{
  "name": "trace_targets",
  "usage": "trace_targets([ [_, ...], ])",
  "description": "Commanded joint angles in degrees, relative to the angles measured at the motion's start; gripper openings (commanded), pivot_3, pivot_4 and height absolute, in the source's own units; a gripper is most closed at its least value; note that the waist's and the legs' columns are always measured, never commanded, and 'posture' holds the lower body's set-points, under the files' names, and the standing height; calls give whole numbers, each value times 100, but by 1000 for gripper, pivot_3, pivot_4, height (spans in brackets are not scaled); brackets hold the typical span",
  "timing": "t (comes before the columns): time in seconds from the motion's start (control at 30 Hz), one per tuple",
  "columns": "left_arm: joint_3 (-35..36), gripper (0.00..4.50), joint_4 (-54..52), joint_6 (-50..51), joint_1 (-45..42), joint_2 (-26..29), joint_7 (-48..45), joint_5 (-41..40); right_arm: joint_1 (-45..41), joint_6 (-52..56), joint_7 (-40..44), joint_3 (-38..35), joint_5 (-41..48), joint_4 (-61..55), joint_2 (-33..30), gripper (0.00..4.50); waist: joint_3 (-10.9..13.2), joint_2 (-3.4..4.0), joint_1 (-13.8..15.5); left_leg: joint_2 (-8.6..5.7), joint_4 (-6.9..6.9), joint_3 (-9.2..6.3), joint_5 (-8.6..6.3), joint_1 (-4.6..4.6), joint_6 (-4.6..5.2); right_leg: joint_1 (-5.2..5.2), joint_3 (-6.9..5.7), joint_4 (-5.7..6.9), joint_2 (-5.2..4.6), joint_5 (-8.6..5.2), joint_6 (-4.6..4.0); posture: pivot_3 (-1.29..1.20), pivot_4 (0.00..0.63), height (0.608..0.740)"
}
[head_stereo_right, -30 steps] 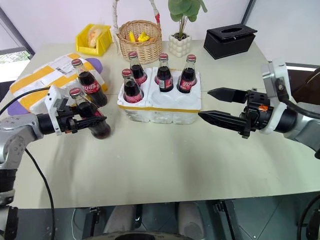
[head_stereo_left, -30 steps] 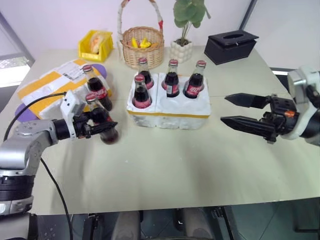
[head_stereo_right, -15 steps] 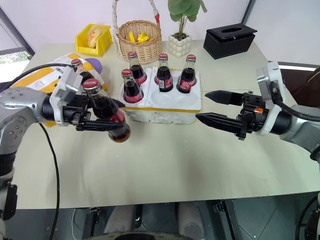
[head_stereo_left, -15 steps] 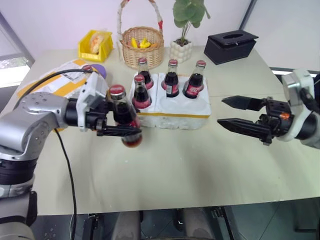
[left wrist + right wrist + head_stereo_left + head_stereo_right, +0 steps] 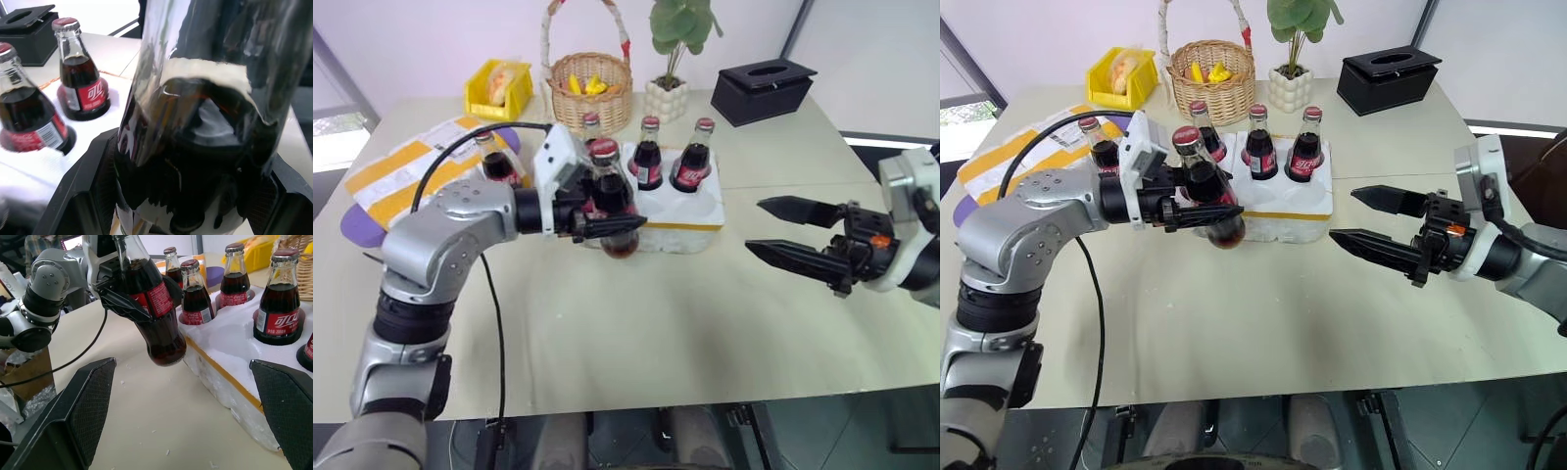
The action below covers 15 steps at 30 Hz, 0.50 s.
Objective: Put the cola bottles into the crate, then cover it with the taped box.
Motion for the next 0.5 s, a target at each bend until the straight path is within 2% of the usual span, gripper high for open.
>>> trace_targets([
  [0.03, 334, 2675, -273, 58, -404, -61, 189, -268, -46, -139, 19, -148, 91, -104, 2, 4500, 0, 0, 3, 0, 1, 0, 0, 0, 0, 0, 0, 1, 0, 0, 0, 0, 150, 740],
  [0.23, 166, 2675, -58, -122, -791, -486, 929, 164, -15, -201, 63, -124, 56, -81, 28, 4500, 0, 0, 8, -2, 4, -2, 0, 0, 0, 4, 0, 1, 0, 1, 1, 0, 150, 740],
  [0.5, 122, 2675, 113, -265, -912, -830, 1331, 436, -3, -235, 51, -110, 39, -83, 74, 4500, 0, 0, 2, -3, 3, -4, 0, 1, 0, 4, 1, 1, 1, 1, 2, 0, 150, 740],
])
